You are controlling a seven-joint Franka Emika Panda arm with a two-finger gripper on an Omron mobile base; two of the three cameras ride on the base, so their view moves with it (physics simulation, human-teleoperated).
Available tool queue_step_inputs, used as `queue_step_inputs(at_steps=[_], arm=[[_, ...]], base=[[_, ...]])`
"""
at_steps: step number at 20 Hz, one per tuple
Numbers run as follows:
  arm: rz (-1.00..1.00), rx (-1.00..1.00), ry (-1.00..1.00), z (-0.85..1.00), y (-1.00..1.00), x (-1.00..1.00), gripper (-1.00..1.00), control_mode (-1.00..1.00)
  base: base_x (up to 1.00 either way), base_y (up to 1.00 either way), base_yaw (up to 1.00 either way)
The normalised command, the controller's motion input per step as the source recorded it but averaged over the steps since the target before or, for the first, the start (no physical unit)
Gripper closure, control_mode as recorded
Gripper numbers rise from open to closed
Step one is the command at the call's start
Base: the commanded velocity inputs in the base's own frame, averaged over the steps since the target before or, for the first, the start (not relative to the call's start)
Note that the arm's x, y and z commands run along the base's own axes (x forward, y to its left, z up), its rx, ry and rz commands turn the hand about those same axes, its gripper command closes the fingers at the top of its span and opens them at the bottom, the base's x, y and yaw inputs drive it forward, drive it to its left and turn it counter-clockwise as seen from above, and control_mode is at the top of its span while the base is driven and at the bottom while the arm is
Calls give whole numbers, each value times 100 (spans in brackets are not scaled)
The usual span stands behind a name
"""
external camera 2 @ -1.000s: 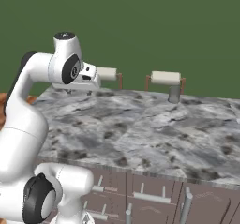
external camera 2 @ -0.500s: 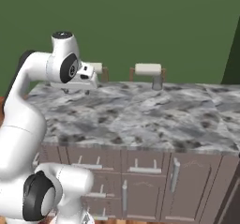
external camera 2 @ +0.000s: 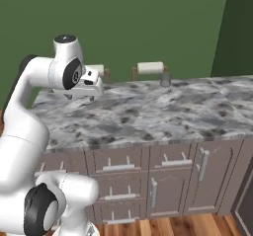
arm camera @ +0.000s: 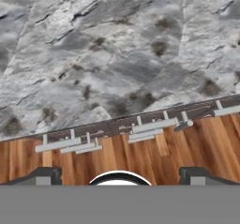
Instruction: Take a straw from the drawer in front and place it inside the glass cup on the dining counter.
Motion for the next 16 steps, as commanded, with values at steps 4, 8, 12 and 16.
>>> queue_step_inputs(at_steps=[4, 8, 12, 16], arm=[[0, 0, 0, 0, 0, 0, -100, 100], [0, 0, 0, 0, 0, 0, -100, 100], [0, 0, 0, 0, 0, 0, -100, 100], [0, 0, 0, 0, 0, 0, -100, 100]], base=[[-29, 38, -33], [-7, 40, -32], [0, 58, -30], [0, 52, -24]])
